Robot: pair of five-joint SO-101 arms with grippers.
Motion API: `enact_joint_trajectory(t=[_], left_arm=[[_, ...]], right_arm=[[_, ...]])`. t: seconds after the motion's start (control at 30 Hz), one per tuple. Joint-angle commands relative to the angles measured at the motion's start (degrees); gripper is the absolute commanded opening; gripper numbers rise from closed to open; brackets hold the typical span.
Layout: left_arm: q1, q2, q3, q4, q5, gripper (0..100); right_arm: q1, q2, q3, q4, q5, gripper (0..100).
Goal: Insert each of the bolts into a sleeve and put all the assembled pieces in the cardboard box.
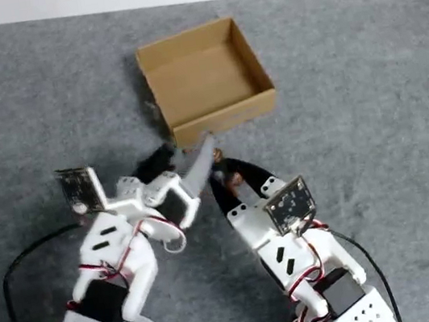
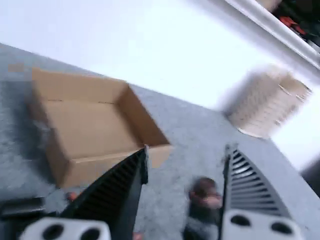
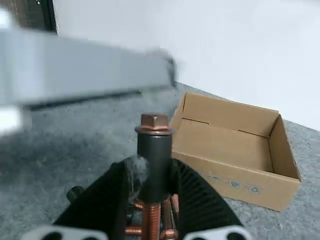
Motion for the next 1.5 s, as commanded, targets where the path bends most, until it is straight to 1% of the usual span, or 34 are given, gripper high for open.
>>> enact_joint_trajectory(t=[0.0, 0.07, 0.2, 0.23, 0.27, 0.33, 0.37, 0.4, 0.43, 0.5, 0.57, 0.63, 0.7, 0.77, 0.87, 0.93, 1.03, 1.13, 1.23, 1.33, 1.47], left_arm=[[-1.71, -0.75, -5.49, 6.59, 0.53, 24], [-2.33, -0.75, -7.08, 10.55, 0.53, 24], [-11.65, -0.13, -7.25, 15.3, 0.0, 24], [-13.93, -0.13, -7.16, 15.91, -1.76, 24], [-15.87, -0.04, -7.16, 16.44, -5.54, 24], [-18.07, -0.04, -6.99, 16.62, -16.18, 24], [-18.15, -0.04, -6.2, 16.62, -19.69, 24], [-18.07, -0.04, -4.97, 16.26, -20.75, 24], [-18.15, -0.04, -3.56, 14.59, -20.84, 24], [-18.24, 0.04, 0.4, 8.7, -21.27, 24], [-19.38, 1.98, 3.74, 1.58, -21.89, 24], [-20.44, 7.08, 4.09, -3.25, -23.65, 23], [-21.14, 14.81, 1.71, -6.07, -24.44, 21], [-21.49, 25.19, -2.33, -8.18, -24.44, 20], [-23.87, 42.24, -11.74, -8.62, -24.18, 20], [-25.54, 52.53, -18.51, -8.44, -22.86, 20], [-27.3, 63.16, -27.47, -3.16, -19.25, 20], [-27.91, 67.91, -33.1, 1.85, -18.81, 20], [-27.91, 68.44, -33.89, 2.46, -18.81, 20], [-27.91, 68.44, -33.89, 2.46, -18.99, 20], [-27.82, 68.62, -33.98, 2.46, -19.16, 20]], right_arm=[[0.57, -0.92, 1.36, -4.97, -0.53, 0.4], [0.66, -0.92, 3.47, -7.6, -0.35, 0.4], [0.75, -0.92, 4.97, -8.31, -0.26, 0.4], [0.84, -0.92, 5.05, -8.31, -0.26, 0.4], [0.92, -0.84, 5.05, -8.31, -0.18, 0.4], [1.8, -0.84, 5.05, -8.31, -0.18, 0.4], [2.33, -0.84, 5.05, -8.31, -0.18, 0.4], [2.95, -0.84, 5.05, -8.31, -0.18, 0.4], [3.65, -0.84, 5.05, -8.31, -0.18, 0.4], [4.97, -0.84, 5.05, -8.31, 0.0, 0.4], [5.41, -0.84, 4.97, -8.31, 2.73, 0.4], [5.58, -0.84, 4.7, -8.31, 5.19, 0.4], [7.6, -0.75, 4.62, -7.25, 5.19, 0.4], [9.8, -0.66, 1.36, -6.73, 5.19, 0.4], [12.09, 4.18, -5.41, -6.9, 5.45, 0.4], [12.35, 12.88, -12.0, -7.96, 5.54, 0.4], [12.62, 32.66, -24.92, -10.24, 5.63, 0.4], [13.05, 56.13, -43.03, -10.42, 8.88, 0.4], [14.9, 78.99, -62.81, -9.89, 11.34, 0.4], [18.42, 99.91, -84.0, -5.41, 11.25, 0.4], [21.93, 125.05, -114.24, 7.43, 11.25, 0.4]])
